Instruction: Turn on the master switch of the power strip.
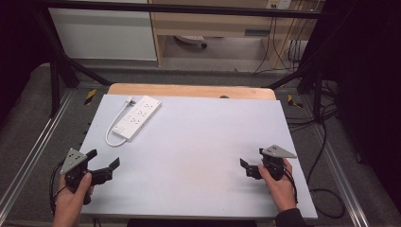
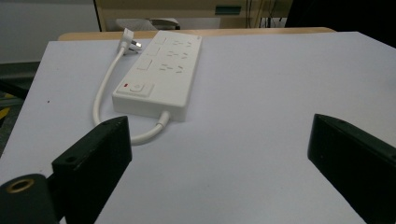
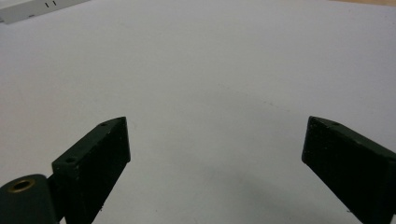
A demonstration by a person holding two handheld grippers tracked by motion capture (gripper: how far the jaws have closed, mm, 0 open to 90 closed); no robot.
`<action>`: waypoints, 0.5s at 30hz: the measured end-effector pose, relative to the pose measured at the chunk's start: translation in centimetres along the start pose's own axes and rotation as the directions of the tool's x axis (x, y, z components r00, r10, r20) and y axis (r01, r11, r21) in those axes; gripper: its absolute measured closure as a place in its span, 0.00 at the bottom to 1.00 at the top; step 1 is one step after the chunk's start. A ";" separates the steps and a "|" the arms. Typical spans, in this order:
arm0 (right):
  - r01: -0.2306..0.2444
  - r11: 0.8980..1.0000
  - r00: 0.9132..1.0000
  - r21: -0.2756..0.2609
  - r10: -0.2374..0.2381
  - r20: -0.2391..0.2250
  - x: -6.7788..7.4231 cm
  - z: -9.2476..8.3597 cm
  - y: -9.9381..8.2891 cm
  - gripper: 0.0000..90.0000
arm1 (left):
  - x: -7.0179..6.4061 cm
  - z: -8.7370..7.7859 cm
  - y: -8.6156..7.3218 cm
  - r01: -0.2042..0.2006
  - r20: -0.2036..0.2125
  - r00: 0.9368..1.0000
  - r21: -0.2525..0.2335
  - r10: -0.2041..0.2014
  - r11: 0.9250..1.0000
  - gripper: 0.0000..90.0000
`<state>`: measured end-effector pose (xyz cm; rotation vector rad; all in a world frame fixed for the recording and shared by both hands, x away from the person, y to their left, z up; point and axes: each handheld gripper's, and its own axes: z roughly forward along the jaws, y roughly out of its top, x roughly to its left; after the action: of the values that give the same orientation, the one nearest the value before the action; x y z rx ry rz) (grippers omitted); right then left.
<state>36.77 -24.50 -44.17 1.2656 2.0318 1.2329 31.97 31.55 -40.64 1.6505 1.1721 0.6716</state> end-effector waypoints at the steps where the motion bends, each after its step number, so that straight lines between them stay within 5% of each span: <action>1: 0.000 1.000 1.000 0.000 0.000 0.000 0.0 0.0 0.0 0.09 | 0.0 0.0 0.0 0.000 0.000 1.000 0.000 0.000 1.000 0.07; 15: -0.002 1.000 1.000 -0.020 0.002 -0.020 0.4 -0.4 0.2 0.05 | -0.9 0.8 1.1 -0.035 0.002 0.999 -0.031 0.035 0.999 0.07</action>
<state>36.38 -24.27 -43.71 1.2507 2.0276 1.2692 32.73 30.37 -39.85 1.6491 1.1279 0.7062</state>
